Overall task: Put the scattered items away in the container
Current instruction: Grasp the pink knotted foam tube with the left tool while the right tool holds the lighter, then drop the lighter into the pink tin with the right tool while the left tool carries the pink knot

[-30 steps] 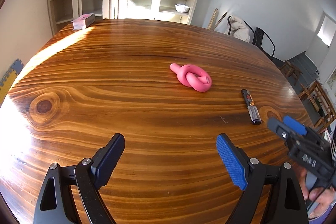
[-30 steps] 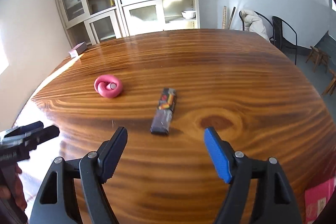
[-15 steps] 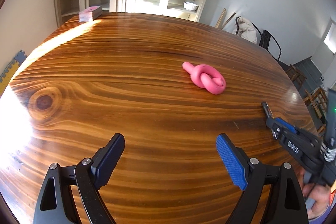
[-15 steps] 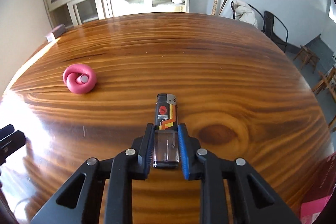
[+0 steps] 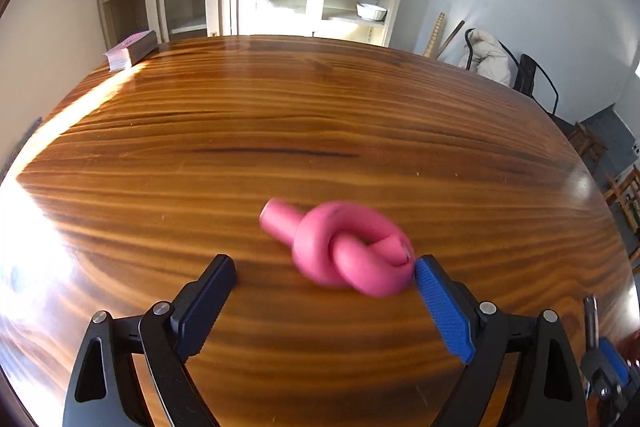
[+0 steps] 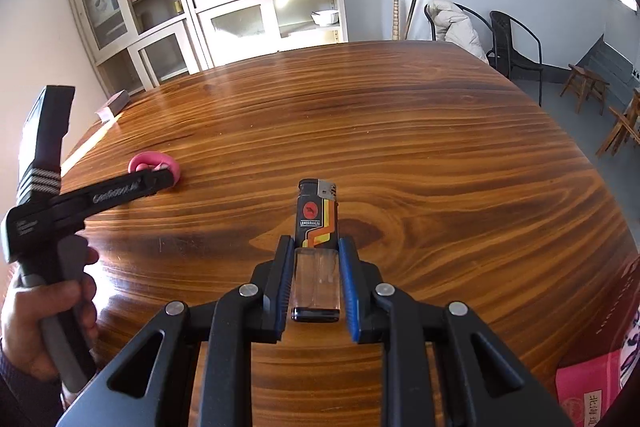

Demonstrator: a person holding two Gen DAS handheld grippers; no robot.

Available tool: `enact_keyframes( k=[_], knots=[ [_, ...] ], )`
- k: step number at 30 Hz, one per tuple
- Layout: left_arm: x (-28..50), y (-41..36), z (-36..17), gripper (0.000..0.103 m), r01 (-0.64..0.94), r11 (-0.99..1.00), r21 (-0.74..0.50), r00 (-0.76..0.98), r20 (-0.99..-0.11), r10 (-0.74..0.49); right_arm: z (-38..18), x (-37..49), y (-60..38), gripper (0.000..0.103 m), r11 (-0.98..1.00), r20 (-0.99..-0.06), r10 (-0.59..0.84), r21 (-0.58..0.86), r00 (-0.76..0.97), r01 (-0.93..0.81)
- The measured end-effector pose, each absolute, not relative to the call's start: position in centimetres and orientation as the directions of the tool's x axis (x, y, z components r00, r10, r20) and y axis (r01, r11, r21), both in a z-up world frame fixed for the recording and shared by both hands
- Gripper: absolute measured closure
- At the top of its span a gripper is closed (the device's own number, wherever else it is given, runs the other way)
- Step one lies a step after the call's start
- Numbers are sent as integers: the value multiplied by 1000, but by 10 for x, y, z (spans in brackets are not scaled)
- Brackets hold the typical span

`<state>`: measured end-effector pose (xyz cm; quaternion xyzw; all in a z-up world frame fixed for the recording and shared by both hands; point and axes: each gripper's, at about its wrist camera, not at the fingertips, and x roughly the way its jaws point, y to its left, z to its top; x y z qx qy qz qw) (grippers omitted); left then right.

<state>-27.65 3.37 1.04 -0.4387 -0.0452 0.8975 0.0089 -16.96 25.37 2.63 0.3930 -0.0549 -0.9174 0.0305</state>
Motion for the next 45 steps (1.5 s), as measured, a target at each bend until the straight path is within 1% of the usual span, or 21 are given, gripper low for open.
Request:
enact_keyframes(
  k=[2,3,7,12,16,22,27,31,38,45],
  knots=[
    [-282,37,10,11,16,-997,-71,-611,-790,47,27,-171,251,78,-993,-717,-96,119,-691,15],
    [-283,38,11,18,10,-998,-70,-615,-787,49,28,-171,250,78,-993,-716,-97,119,-691,17],
    [-279,32,12,20,-11,-996,-89,-619,-781,76,30,-168,250,78,-993,-711,-100,119,-696,21],
    [-245,21,16,20,-33,-988,-152,-636,-759,138,38,-162,252,78,-990,-692,-108,138,-714,17],
    [-213,17,35,20,-62,-981,-185,-666,-724,179,49,-149,253,78,-988,-667,-119,152,-736,22],
    [-166,32,60,20,-137,-968,-212,-690,-680,247,60,-113,264,78,-986,-648,-121,164,-752,17],
    [-132,59,74,20,-214,-949,-229,-679,-663,313,72,-70,290,78,-985,-621,-94,173,-778,-19],
    [-104,90,89,20,-291,-931,-219,-672,-646,362,81,-30,321,78,-979,-589,-57,192,-806,-71],
    [-65,165,120,20,-437,-879,-191,-651,-607,456,94,34,388,78,-966,-553,68,173,-830,-195],
    [-37,240,134,20,-553,-814,-177,-597,-598,535,100,83,465,78,-920,-528,198,191,-826,-343]
  ],
)
